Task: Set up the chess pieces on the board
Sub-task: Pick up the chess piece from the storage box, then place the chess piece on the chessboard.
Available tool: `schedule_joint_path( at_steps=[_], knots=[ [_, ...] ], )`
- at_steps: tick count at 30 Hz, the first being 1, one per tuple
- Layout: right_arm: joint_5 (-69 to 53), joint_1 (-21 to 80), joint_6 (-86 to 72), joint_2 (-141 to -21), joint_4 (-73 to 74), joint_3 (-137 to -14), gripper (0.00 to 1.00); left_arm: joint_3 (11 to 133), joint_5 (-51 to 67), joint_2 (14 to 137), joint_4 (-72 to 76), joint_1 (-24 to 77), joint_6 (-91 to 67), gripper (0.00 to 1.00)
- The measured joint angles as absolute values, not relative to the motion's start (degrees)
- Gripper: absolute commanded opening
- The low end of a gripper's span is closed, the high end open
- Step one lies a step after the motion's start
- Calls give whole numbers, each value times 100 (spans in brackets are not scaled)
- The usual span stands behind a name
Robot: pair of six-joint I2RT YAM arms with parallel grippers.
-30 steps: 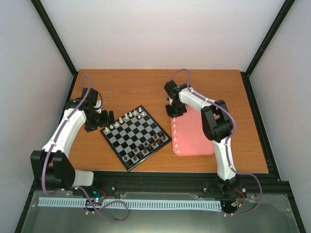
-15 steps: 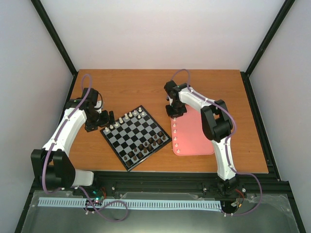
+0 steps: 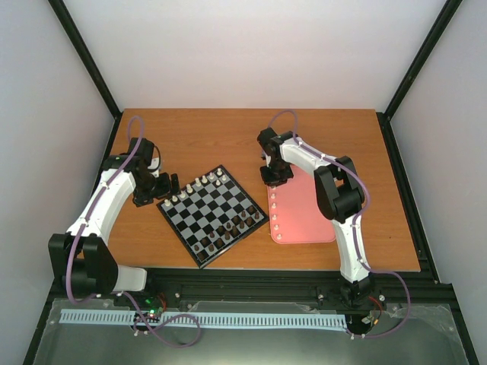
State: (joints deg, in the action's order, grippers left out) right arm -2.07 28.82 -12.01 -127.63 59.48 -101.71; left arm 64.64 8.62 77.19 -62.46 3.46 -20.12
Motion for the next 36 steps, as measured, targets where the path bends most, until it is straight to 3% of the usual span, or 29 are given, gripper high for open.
schedule_joint_path(
  at_steps=[3,12,20,28,36],
  knots=[
    [-191,2882,-1203,-12755,5955,-10171,3,6464,875,7719,-6239,346,-2012,100],
    [-67,2917,-1238,-12643,6217,-10359,3,6464,915,7719,-6217,346,-2012,100],
    [-110,3452,-1339,-12418,6687,-11743,3,6462,947,7714,-6167,346,-2012,100],
    [-648,4427,-1385,-13351,6866,-13764,3,6462,954,7651,-6171,346,-2016,100],
    [-1066,4545,-1444,-14121,6746,-13904,3,6464,963,7424,-6178,346,-2018,100]
  ],
)
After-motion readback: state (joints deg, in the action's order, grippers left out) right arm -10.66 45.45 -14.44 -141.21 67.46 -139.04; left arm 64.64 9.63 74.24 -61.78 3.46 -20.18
